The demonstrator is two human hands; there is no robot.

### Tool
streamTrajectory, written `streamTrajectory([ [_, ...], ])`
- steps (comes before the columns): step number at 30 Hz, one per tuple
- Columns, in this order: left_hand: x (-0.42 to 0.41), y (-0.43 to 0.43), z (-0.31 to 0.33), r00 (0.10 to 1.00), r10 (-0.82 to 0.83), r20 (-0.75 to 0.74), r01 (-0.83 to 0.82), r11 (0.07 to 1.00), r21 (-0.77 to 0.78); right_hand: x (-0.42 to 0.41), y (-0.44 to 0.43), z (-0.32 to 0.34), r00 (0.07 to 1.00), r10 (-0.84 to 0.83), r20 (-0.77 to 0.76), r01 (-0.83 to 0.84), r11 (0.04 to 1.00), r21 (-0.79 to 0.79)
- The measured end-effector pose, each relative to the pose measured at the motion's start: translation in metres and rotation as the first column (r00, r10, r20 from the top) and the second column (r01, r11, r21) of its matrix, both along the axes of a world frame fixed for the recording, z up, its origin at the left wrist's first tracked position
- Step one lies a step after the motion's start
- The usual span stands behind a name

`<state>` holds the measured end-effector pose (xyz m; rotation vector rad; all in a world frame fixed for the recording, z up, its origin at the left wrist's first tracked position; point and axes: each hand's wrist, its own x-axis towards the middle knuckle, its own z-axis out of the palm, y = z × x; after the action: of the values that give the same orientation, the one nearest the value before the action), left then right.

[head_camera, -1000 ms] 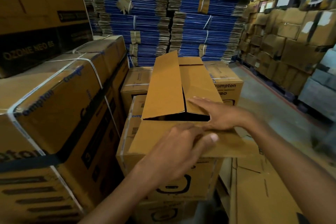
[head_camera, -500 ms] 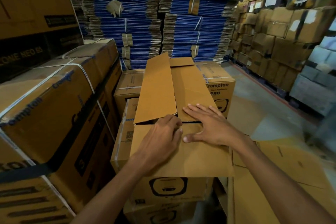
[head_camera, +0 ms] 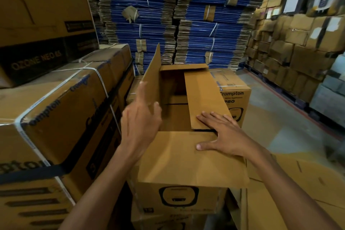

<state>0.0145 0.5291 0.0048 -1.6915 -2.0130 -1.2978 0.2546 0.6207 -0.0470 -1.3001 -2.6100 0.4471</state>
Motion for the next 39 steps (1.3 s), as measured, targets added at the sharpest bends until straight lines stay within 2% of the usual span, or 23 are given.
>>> streamTrajectory([
  [1, -0.004, -0.002, 0.006, 0.998, 0.055, 0.034, -0.055, 0.998, 0.0, -0.001, -0.001, 0.0, 1.0, 0.003, 0.004, -0.003, 1.0, -0.002],
  [2, -0.008, -0.003, 0.01, 0.994, 0.112, -0.012, -0.112, 0.994, -0.011, -0.001, -0.002, 0.0, 1.0, 0.003, 0.004, -0.003, 1.0, -0.001],
  [5, -0.017, 0.002, 0.015, 0.924, 0.203, -0.323, -0.197, 0.979, 0.051, 0.0, -0.002, -0.001, 1.0, -0.004, -0.016, 0.004, 1.0, 0.001],
  [7, -0.021, 0.011, 0.013, 0.848, 0.188, -0.496, -0.158, 0.982, 0.103, 0.001, -0.002, 0.0, 1.0, -0.002, -0.023, 0.002, 1.0, 0.004],
  [8, -0.023, 0.016, 0.015, 0.835, 0.159, -0.527, -0.133, 0.987, 0.087, 0.001, -0.003, -0.001, 1.0, 0.001, -0.023, -0.001, 1.0, 0.006],
  [9, -0.025, 0.022, 0.018, 0.855, 0.13, -0.503, -0.118, 0.991, 0.054, 0.001, -0.004, -0.001, 1.0, 0.003, -0.025, -0.003, 1.0, 0.008],
  [10, -0.028, 0.026, 0.023, 0.905, 0.089, -0.416, -0.099, 0.995, -0.002, 0.002, -0.006, -0.001, 1.0, 0.005, -0.028, -0.005, 1.0, 0.008],
  [12, -0.032, 0.031, 0.031, 0.991, 0.033, -0.132, -0.048, 0.993, -0.11, 0.003, -0.006, 0.001, 0.999, 0.003, -0.039, -0.004, 1.0, -0.003],
  [14, -0.035, 0.035, 0.033, 0.993, 0.054, 0.104, -0.028, 0.972, -0.235, 0.004, -0.003, 0.005, 0.998, 0.0, -0.062, -0.002, 1.0, -0.03],
  [15, -0.035, 0.034, 0.033, 0.985, 0.079, 0.155, -0.032, 0.957, -0.287, 0.004, -0.001, 0.009, 0.998, 0.006, -0.065, -0.009, 0.999, -0.051],
  [17, -0.032, 0.032, 0.032, 0.982, 0.088, 0.168, -0.025, 0.938, -0.345, 0.007, 0.004, 0.021, 0.999, 0.038, -0.01, -0.039, 0.993, -0.11],
  [21, -0.015, 0.029, 0.038, 0.976, -0.011, 0.218, 0.09, 0.929, -0.359, 0.011, 0.016, 0.066, 0.986, 0.08, 0.147, -0.05, 0.979, -0.2],
  [24, 0.004, 0.025, 0.037, 0.98, -0.075, 0.186, 0.135, 0.933, -0.332, 0.005, 0.028, 0.097, 0.984, 0.067, 0.165, -0.034, 0.98, -0.194],
  [27, 0.02, 0.023, 0.037, 0.965, -0.122, 0.231, 0.19, 0.934, -0.301, -0.006, 0.034, 0.121, 0.978, 0.054, 0.2, 0.002, 0.962, -0.272],
  [29, 0.033, 0.023, 0.035, 0.958, -0.186, 0.22, 0.248, 0.921, -0.301, -0.019, 0.032, 0.131, 0.999, -0.016, 0.041, 0.028, 0.951, -0.307],
  [31, 0.05, 0.021, 0.03, 0.948, -0.243, 0.205, 0.299, 0.899, -0.319, -0.04, 0.034, 0.138, 0.969, -0.124, -0.214, 0.038, 0.931, -0.364],
  [32, 0.059, 0.021, 0.026, 0.948, -0.266, 0.177, 0.312, 0.887, -0.34, -0.051, 0.034, 0.141, 0.942, -0.176, -0.286, 0.051, 0.917, -0.395],
  [33, 0.067, 0.018, 0.022, 0.952, -0.28, 0.126, 0.307, 0.879, -0.366, -0.062, 0.033, 0.143, 0.933, -0.204, -0.297, 0.077, 0.919, -0.387],
  [35, 0.078, 0.017, 0.014, 0.95, -0.312, 0.025, 0.299, 0.882, -0.364, -0.076, 0.035, 0.143, 0.97, -0.181, -0.161, 0.147, 0.968, -0.203],
  [37, 0.071, 0.023, 0.005, 0.939, -0.345, 0.003, 0.324, 0.878, -0.353, -0.078, 0.033, 0.14, 0.981, -0.194, 0.027, 0.191, 0.978, 0.084],
  [39, 0.05, 0.034, 0.001, 0.936, -0.353, 0.007, 0.335, 0.882, -0.331, -0.072, 0.031, 0.14, 0.978, -0.184, 0.1, 0.163, 0.968, 0.191],
])
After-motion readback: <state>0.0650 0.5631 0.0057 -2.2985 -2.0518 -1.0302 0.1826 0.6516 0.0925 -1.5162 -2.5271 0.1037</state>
